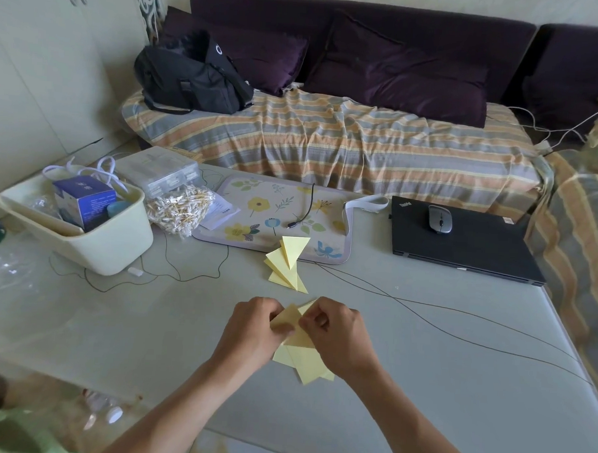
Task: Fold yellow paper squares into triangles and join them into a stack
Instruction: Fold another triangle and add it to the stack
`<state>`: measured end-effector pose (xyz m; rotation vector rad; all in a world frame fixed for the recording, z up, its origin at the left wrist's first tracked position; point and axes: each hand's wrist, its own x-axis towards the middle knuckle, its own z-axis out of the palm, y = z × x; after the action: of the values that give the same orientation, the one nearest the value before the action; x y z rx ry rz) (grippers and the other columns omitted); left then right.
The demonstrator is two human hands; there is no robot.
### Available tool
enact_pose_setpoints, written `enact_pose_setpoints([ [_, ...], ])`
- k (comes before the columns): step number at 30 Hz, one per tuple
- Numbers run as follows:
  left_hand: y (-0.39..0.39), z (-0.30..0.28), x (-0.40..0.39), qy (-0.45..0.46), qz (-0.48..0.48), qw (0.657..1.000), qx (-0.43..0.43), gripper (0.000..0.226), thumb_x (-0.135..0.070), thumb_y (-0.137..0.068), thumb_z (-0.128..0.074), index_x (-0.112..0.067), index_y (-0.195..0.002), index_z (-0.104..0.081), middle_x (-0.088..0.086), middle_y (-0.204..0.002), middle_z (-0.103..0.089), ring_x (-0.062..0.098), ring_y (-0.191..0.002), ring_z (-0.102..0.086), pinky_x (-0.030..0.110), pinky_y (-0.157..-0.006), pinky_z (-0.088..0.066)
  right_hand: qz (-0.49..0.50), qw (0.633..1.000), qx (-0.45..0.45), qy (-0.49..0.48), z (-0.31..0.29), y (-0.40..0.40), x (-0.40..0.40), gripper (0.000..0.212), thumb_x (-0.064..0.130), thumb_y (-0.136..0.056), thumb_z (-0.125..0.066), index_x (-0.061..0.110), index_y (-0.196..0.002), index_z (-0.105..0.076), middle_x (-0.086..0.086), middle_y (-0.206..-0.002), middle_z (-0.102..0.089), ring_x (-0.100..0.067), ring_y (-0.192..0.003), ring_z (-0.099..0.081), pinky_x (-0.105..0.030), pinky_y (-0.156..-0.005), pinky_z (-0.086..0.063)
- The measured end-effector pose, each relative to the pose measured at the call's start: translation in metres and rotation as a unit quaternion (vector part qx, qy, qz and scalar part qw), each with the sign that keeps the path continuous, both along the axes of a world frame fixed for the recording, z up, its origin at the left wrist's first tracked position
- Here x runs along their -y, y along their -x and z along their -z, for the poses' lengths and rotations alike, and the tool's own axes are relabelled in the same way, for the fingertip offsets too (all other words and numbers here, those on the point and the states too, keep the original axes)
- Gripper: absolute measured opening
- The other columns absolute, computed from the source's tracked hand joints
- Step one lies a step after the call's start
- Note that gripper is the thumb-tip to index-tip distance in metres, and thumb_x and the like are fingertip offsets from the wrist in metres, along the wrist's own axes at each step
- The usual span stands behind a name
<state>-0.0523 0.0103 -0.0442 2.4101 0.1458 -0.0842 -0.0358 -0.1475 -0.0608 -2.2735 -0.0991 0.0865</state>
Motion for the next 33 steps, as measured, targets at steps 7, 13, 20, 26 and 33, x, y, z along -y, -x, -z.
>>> enact_pose_setpoints([
  [7,-0.002,-0.004,-0.003,0.01,-0.044,0.999,0.012,0.038,-0.018,-0.086,-0.076,-0.011,-0.062,-0.048,-0.006,-0.053,-0.044,0.015,-0.05,-0.034,0.02,-0.043,-0.029,0.017,0.999,-0.045,-0.004,0.002,-0.002,0.004,0.011,0.01,-0.09,-0.065,0.013,-0.079,-0.065,0.006,-0.068,-0.06,-0.013,-0.059,-0.055,-0.019,-0.054,-0.042],
  [13,0.0,0.003,-0.008,0.012,-0.058,0.997,-0.054,0.023,-0.013,-0.085,-0.068,-0.005,-0.065,-0.059,0.006,-0.062,-0.063,0.023,-0.053,-0.042,0.02,-0.041,-0.031,0.043,0.997,-0.058,-0.017,0.0,-0.003,0.011,0.008,0.004,-0.089,-0.064,0.008,-0.084,-0.069,-0.002,-0.075,-0.067,-0.025,-0.072,-0.068,-0.028,-0.059,-0.051],
  [20,-0.001,-0.002,-0.01,0.049,-0.066,0.995,-0.049,0.016,-0.014,-0.084,-0.064,-0.007,-0.069,-0.066,0.008,-0.062,-0.067,0.017,-0.051,-0.041,0.023,-0.047,-0.03,0.009,0.995,-0.097,-0.014,-0.007,-0.001,0.01,0.003,0.016,-0.089,-0.064,0.017,-0.089,-0.067,0.001,-0.078,-0.072,-0.006,-0.065,-0.061,-0.012,-0.052,-0.043],
  [26,0.005,-0.01,-0.003,0.091,0.002,0.993,-0.071,0.009,-0.019,-0.083,-0.072,-0.014,-0.076,-0.071,-0.002,-0.068,-0.074,0.004,-0.055,-0.058,0.015,-0.047,-0.035,-0.012,0.988,-0.136,-0.066,-0.018,0.003,0.009,0.012,0.027,-0.083,-0.075,0.017,-0.083,-0.068,0.0,-0.07,-0.074,-0.013,-0.062,-0.058,-0.03,-0.061,-0.046],
  [33,0.004,-0.013,-0.009,0.079,-0.048,0.993,-0.072,0.005,-0.012,-0.081,-0.072,-0.011,-0.076,-0.07,0.0,-0.062,-0.073,0.008,-0.048,-0.051,0.013,-0.04,-0.032,0.042,0.992,-0.103,-0.066,-0.011,0.0,0.013,0.011,0.01,-0.087,-0.071,0.013,-0.096,-0.065,-0.006,-0.073,-0.075,0.001,-0.045,-0.052,-0.01,-0.043,-0.035],
])
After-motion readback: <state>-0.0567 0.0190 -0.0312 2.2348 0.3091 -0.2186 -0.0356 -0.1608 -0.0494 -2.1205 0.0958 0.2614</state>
